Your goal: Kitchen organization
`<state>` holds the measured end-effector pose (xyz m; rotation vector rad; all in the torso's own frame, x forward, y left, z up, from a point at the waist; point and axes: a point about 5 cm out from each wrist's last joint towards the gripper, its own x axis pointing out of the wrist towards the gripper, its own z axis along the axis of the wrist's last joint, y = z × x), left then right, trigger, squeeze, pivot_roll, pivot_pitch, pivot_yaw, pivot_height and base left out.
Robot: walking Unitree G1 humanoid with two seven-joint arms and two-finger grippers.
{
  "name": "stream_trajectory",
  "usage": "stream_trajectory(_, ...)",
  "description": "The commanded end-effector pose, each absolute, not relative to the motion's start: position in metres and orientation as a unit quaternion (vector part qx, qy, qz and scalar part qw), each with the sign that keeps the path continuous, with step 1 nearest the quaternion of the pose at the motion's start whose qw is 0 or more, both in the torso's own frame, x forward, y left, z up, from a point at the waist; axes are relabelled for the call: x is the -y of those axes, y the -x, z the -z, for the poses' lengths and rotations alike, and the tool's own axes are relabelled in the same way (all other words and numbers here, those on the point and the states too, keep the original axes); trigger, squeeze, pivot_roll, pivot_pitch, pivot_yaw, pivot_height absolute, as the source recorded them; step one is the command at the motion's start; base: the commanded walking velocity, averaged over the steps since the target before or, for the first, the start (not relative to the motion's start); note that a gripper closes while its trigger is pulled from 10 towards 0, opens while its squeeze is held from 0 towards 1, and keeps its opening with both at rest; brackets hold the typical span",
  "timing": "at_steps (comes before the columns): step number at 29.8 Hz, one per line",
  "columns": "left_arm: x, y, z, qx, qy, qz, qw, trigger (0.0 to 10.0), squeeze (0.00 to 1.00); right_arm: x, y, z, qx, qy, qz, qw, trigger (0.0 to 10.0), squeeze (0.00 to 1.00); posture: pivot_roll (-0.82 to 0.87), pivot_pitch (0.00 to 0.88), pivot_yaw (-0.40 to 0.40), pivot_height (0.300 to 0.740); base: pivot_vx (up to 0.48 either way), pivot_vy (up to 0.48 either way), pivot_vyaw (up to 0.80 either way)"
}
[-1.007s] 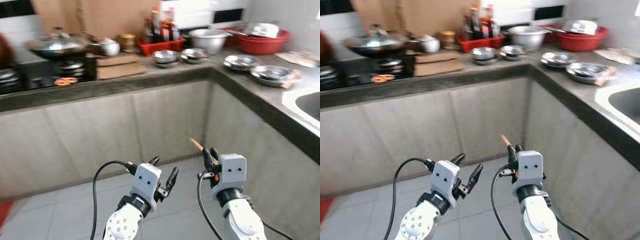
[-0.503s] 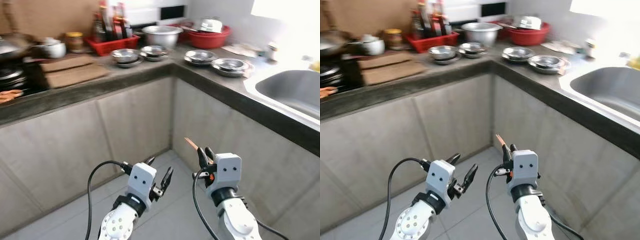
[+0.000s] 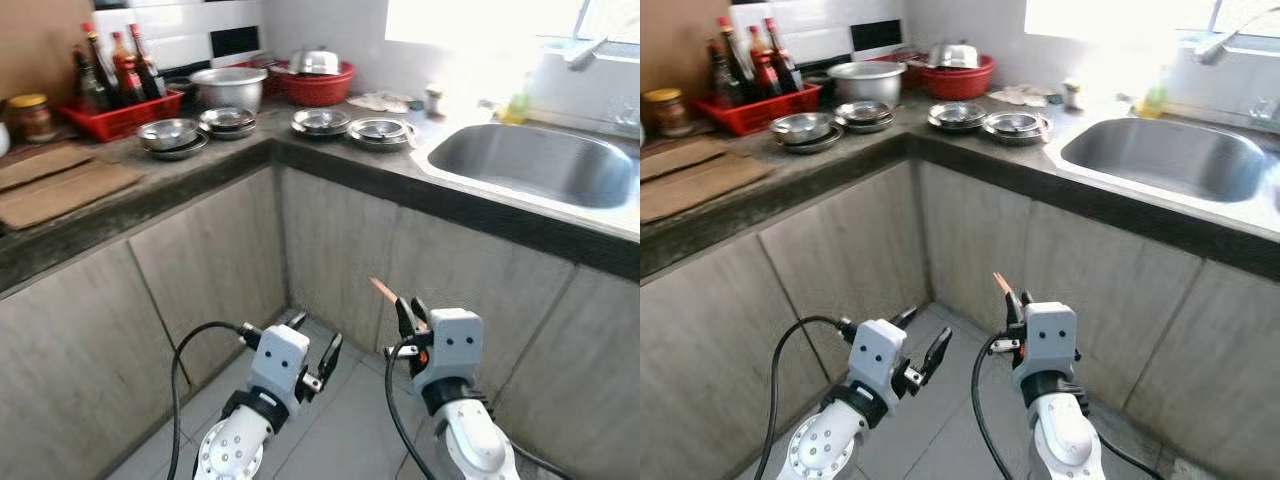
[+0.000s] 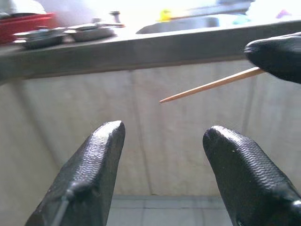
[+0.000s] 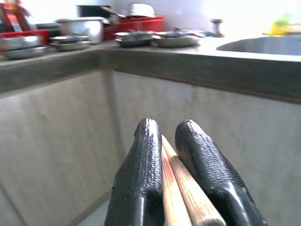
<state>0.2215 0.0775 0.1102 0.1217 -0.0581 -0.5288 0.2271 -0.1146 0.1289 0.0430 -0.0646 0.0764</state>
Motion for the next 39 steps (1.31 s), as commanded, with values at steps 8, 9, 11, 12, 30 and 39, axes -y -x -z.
stream_trajectory(8,-0.073,-0.222,-0.112,0.029,-0.062,0.273,0.96,10.0,0.0,0.119,-0.231,-0.135,0.044,-0.015,-0.023,0.999,10.0,0.0,0.09,0.0,0.025,0.74,0.249,-0.335,-0.8)
stream_trajectory(9,-0.073,-0.222,-0.112,0.029,-0.062,0.273,0.96,10.0,0.0,0.119,-0.231,-0.135,0.044,-0.015,-0.023,0.999,10.0,0.0,0.09,0.0,0.025,0.74,0.27,-0.255,-0.8)
stream_trajectory(11,-0.073,-0.222,-0.111,0.024,-0.057,0.27,0.961,10.0,0.0,0.119,-0.232,-0.137,0.047,-0.014,-0.024,0.999,10.0,0.0,0.09,0.0,0.021,0.74,0.0,0.0,-0.8)
stream_trajectory(12,-0.073,-0.223,-0.111,0.024,-0.056,0.269,0.961,10.0,0.0,0.119,-0.232,-0.137,0.047,-0.014,-0.024,0.998,10.0,0.0,0.09,0.0,0.021,0.74,0.0,0.0,-0.8)
stream_trajectory(30,-0.085,-0.24,-0.125,0.05,-0.051,0.226,0.971,10.0,0.0,0.126,-0.26,-0.196,0.166,-0.02,-0.042,0.985,10.0,0.0,0.09,0.0,0.008,0.74,0.141,0.0,-0.04)
stream_trajectory(39,-0.088,-0.239,-0.123,0.048,-0.061,0.228,0.971,10.0,0.0,0.131,-0.266,-0.203,0.177,-0.008,-0.038,0.983,10.0,0.0,0.09,0.0,0.008,0.74,0.458,0.0,0.0)
